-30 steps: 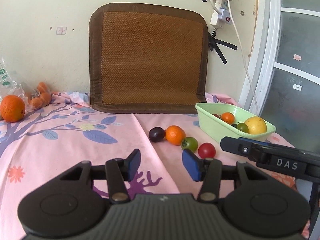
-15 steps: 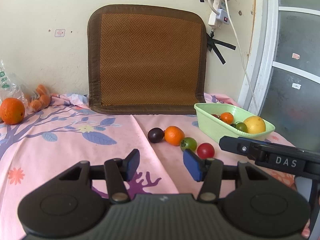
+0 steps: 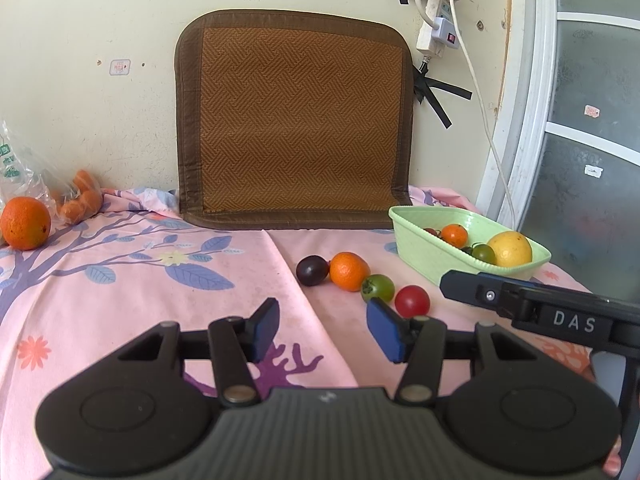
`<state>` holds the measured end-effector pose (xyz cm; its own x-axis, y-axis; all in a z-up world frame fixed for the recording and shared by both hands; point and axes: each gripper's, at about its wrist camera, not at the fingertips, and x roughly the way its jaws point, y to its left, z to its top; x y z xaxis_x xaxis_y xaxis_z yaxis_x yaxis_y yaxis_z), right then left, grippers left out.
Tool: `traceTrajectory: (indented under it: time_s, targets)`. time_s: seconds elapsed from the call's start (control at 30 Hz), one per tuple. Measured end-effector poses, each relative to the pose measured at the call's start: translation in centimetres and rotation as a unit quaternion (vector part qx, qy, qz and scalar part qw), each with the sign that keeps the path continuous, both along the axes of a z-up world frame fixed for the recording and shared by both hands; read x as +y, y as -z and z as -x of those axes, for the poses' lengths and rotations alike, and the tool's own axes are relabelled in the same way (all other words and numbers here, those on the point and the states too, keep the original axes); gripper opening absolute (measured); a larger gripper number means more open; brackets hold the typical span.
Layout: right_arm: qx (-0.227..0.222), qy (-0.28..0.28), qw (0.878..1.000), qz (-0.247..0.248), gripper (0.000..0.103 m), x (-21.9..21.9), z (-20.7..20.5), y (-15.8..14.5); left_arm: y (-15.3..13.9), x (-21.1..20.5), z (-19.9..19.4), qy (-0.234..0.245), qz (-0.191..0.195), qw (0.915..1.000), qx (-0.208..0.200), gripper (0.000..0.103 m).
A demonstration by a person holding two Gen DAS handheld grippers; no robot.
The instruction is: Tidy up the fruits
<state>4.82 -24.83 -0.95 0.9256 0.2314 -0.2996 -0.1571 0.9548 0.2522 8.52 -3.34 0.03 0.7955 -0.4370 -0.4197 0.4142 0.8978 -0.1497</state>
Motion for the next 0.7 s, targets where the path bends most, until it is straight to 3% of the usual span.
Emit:
traceTrajectory:
  time_s: [0.7]
  targets:
    - [-0.002, 0.002, 1.0, -0.001, 0.051, -0.18, 0.08, -0.19, 0.0, -0.03, 0.0, 0.0, 0.0, 1.0, 0.0, 0.049]
